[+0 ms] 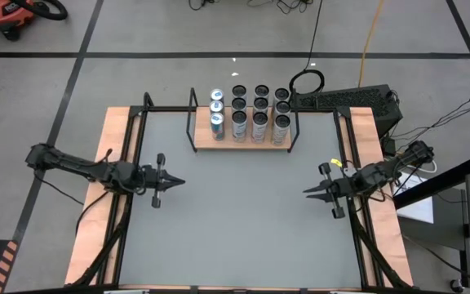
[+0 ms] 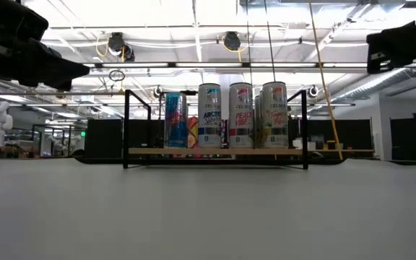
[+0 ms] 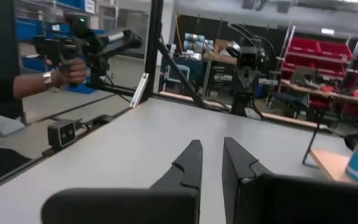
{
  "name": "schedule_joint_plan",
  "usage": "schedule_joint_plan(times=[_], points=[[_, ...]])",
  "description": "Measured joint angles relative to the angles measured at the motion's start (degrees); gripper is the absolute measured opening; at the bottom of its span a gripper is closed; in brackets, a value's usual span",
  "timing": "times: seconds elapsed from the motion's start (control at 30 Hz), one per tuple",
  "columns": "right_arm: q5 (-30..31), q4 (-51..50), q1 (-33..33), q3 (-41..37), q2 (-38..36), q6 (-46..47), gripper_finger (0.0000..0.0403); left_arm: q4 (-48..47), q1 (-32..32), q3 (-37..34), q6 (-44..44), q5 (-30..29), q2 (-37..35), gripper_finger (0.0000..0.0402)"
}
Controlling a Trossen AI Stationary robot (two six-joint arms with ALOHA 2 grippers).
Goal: Place canned beverage on shelf
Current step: Return to Home Position
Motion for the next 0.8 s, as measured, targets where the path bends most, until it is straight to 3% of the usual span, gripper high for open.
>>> schedule_joint_plan(times=[0.33, 0.8], points=[[-1.8, -0.9, -2.3, 0.0, -1.4, -2.5, 0.0000, -7.0, 0.0, 0.0, 0.1, -1.1, -9.4, 0.0001], [-11.9, -1.6, -14.0, 0.0, -1.4, -2.5, 0.0000, -11.2, 0.0, -0.1, 0.6, -1.5, -17.3, 0.0001]])
